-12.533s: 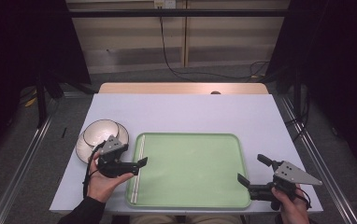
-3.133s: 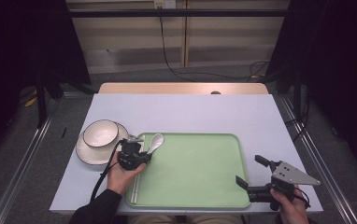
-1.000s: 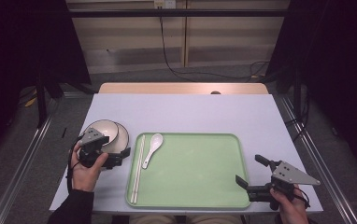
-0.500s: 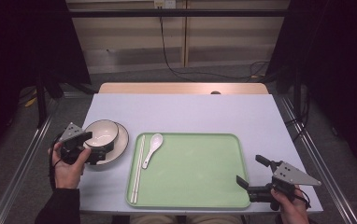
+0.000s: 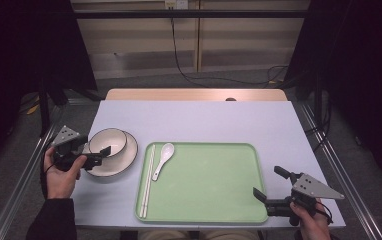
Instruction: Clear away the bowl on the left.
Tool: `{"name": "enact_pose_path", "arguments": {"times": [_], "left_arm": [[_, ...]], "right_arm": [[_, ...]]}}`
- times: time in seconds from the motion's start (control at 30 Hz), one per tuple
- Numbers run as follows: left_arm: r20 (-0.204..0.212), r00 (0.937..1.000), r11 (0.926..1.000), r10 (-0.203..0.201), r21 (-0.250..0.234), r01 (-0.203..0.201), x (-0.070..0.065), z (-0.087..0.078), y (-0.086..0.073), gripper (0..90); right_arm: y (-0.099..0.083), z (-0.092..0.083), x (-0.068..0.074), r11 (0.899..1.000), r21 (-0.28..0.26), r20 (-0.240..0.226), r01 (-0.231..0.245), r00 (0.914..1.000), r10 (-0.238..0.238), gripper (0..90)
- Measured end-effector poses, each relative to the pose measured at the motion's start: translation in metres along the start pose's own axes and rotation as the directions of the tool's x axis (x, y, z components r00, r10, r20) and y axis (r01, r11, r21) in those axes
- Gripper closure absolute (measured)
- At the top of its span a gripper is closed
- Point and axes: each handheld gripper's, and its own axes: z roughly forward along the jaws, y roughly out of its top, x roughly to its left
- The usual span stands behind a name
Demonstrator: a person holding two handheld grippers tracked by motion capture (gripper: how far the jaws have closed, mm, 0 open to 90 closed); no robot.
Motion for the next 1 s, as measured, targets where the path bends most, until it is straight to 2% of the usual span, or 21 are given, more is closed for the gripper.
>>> {"name": "enact_pose_path", "arguments": {"times": [0.03,0.13,0.17,0.2,0.23,0.27,0.33,0.37,0.43,0.47,0.5,0.57,0.6,0.67,0.73,0.77,0.83,0.87,0.93,0.97,1.0], "left_arm": [[0.001,0.9999,0.9999,-0.016,0.003,0.016,0.002,0.001,0.001,5.7],[-0.023,0.9992,0.9984,-0.032,0.046,0.033,0.01,0.005,0.005,5.5],[-0.029,0.9983,0.9975,-0.051,0.047,0.052,0.012,0.007,0.006,5.8],[-0.029,0.9985,0.9977,-0.045,0.048,0.047,0.013,0.007,0.007,6.2],[-0.037,0.9991,0.9987,-0.02,0.046,0.022,0.012,0.007,0.006,6.7],[-0.047,0.9987,0.9987,-0.021,0.046,0.023,0.013,0.008,0.006,8.1],[-0.04,0.9976,0.9957,-0.057,0.071,0.06,0.017,0.013,0.006,10.4],[-0.049,0.9967,0.9927,-0.064,0.099,0.069,0.02,0.015,0.006,12.4],[-0.064,0.9937,0.9881,-0.093,0.117,0.1,0.022,0.019,0.005,10.4],[-0.073,0.9936,0.9824,-0.087,0.159,0.098,0.024,0.022,0.005,10.9],[-0.097,0.991,0.9802,-0.093,0.166,0.108,0.026,0.024,0.003,11.1],[-0.118,0.9875,0.9724,-0.105,0.196,0.127,0.03,0.029,0.002,9.7],[-0.114,0.9875,0.9697,-0.109,0.206,0.131,0.031,0.031,0.002,10.4],[-0.116,0.9873,0.9694,-0.108,0.208,0.131,0.032,0.035,0.001,16.5],[-0.114,0.9868,0.9633,-0.115,0.23,0.139,0.033,0.039,0.001,17.0],[-0.116,0.988,0.9619,-0.102,0.242,0.127,0.033,0.041,0.0,18.5],[-0.12,0.9864,0.9506,-0.113,0.276,0.142,0.036,0.046,-0.002,20.2],[-0.119,0.9831,0.9495,-0.14,0.266,0.167,0.036,0.048,-0.003,17.8],[-0.123,0.9842,0.9398,-0.128,0.302,0.16,0.037,0.05,-0.003,16.6],[-0.11,0.9876,0.9349,-0.112,0.325,0.143,0.037,0.05,-0.002,14.4],[-0.111,0.9874,0.9344,-0.112,0.326,0.143,0.037,0.049,-0.002,14.0]], "right_arm": [[0.0,0.0,0.0,1.0,-0.001,-0.001,0.003,1.0,-0.003,1.3],[0.0,0.001,0.0,1.0,0.0,-0.004,0.003,1.0,-0.003,1.3],[0.0,0.0,0.0,1.0,0.004,-0.005,-0.001,1.0,0.001,1.3],[0.0,0.0,0.0,1.0,-0.001,-0.006,0.003,1.0,-0.003,1.3],[0.0,0.0,0.0,1.0,0.002,-0.004,0.009,1.0,-0.009,1.3],[0.0,0.001,0.001,1.0,0.006,-0.012,0.007,0.9999,-0.007,1.3],[0.0,0.002,0.002,1.0,0.01,-0.015,0.015,0.9998,-0.015,1.3],[0.0,0.002,0.002,1.0,0.016,-0.023,0.016,0.9996,-0.016,1.3],[0.0,0.002,0.002,1.0,0.013,-0.017,0.017,0.9997,-0.016,1.3],[0.0,0.002,0.002,1.0,0.01,-0.017,0.014,0.9998,-0.014,1.3],[0.0,0.001,0.002,1.0,0.01,-0.018,0.016,0.9997,-0.016,1.3],[0.0,0.001,0.002,1.0,0.009,-0.017,0.014,0.9997,-0.014,1.3],[0.0,0.001,0.001,1.0,0.009,-0.018,0.017,0.9997,-0.017,1.3],[0.0,0.002,0.002,1.0,0.014,-0.022,0.018,0.9996,-0.017,1.3],[0.0,0.002,0.002,1.0,0.013,-0.023,0.017,0.9996,-0.017,1.3],[0.0,0.002,0.002,1.0,0.012,-0.021,0.015,0.9997,-0.015,1.3],[0.0,0.002,0.002,1.0,0.013,-0.022,0.016,0.9996,-0.016,1.3],[0.0,0.002,0.002,1.0,0.014,-0.022,0.019,0.9996,-0.019,1.3],[0.0,0.002,0.001,1.0,0.014,-0.02,0.018,0.9996,-0.018,1.3],[0.0,0.002,0.002,1.0,0.014,-0.02,0.016,0.9997,-0.016,1.3],[0.0,0.002,0.002,1.0,0.015,-0.024,0.02,0.9995,-0.02,1.3]]}}
